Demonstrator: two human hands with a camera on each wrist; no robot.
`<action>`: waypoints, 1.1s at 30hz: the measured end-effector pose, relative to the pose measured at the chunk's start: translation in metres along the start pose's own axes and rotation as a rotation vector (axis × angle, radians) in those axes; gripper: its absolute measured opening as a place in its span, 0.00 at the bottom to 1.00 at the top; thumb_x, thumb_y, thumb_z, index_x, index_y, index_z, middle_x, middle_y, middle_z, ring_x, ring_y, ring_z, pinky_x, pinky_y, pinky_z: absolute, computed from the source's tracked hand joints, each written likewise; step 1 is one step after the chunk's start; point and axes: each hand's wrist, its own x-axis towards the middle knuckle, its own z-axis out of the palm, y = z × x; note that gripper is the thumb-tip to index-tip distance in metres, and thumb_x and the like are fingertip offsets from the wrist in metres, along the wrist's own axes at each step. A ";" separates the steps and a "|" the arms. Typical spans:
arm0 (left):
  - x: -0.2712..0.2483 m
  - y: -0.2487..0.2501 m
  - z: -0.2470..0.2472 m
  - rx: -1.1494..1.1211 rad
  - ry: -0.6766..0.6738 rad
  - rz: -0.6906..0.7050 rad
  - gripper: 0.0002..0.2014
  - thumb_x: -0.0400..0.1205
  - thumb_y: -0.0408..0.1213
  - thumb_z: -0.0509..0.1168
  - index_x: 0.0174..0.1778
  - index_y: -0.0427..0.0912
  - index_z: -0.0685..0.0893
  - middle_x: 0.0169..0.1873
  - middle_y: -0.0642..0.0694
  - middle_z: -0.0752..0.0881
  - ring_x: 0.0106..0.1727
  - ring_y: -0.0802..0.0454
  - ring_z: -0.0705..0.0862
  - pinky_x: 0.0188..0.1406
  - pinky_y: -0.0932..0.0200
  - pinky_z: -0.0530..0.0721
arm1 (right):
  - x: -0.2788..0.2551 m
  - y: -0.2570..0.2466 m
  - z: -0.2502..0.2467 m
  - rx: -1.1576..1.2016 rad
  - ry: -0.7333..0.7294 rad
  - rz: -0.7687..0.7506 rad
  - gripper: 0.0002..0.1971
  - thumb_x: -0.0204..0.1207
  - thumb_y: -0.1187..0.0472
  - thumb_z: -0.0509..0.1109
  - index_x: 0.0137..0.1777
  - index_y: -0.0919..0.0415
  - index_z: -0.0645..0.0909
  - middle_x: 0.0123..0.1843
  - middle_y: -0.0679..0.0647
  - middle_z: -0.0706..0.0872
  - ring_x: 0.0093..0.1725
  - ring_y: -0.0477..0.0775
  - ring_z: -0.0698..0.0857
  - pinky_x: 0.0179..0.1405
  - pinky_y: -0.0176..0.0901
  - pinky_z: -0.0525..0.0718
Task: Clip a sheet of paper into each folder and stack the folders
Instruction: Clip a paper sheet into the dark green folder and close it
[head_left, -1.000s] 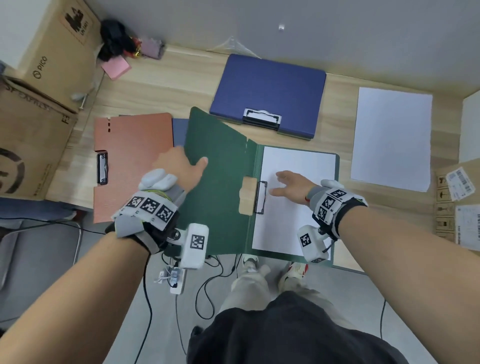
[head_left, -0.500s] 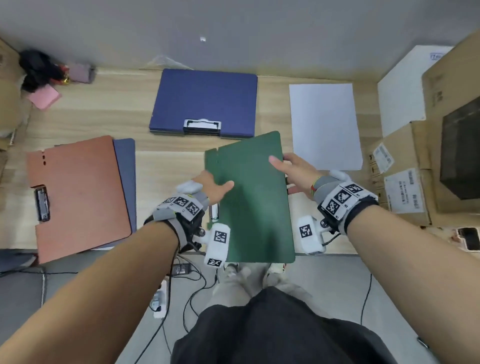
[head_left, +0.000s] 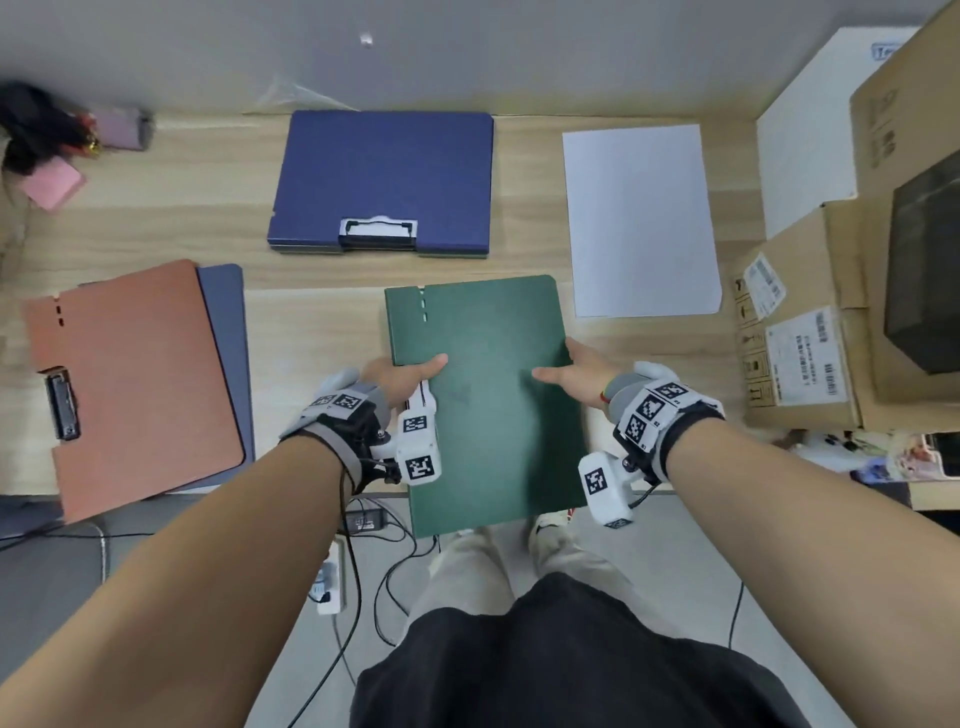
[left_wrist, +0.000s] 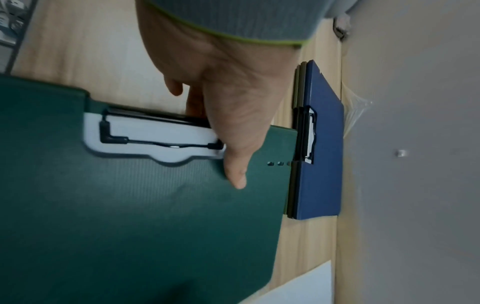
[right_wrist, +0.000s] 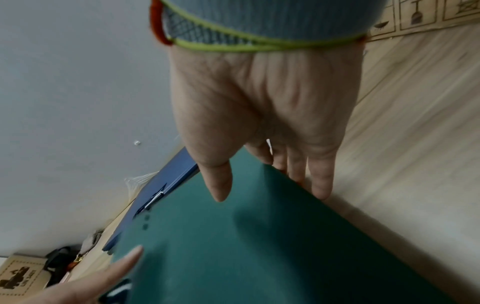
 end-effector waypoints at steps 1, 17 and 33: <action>-0.003 0.002 0.001 -0.014 0.015 0.028 0.29 0.73 0.55 0.78 0.63 0.39 0.87 0.54 0.42 0.91 0.50 0.43 0.89 0.52 0.51 0.87 | 0.000 0.002 -0.003 -0.016 -0.009 0.012 0.33 0.77 0.52 0.73 0.80 0.57 0.67 0.75 0.50 0.78 0.74 0.55 0.76 0.70 0.41 0.71; -0.065 0.073 -0.068 -0.441 0.318 0.433 0.06 0.81 0.34 0.73 0.51 0.39 0.84 0.40 0.45 0.87 0.37 0.46 0.85 0.39 0.56 0.84 | -0.010 -0.053 -0.059 0.195 0.024 -0.038 0.45 0.72 0.40 0.75 0.83 0.52 0.57 0.76 0.54 0.73 0.68 0.58 0.80 0.60 0.58 0.86; 0.065 0.098 -0.145 -0.065 0.279 0.149 0.23 0.84 0.41 0.69 0.72 0.35 0.76 0.49 0.43 0.85 0.42 0.47 0.86 0.36 0.63 0.85 | 0.064 -0.170 -0.037 0.504 0.075 0.017 0.16 0.82 0.73 0.64 0.67 0.58 0.77 0.59 0.58 0.87 0.54 0.59 0.86 0.58 0.51 0.84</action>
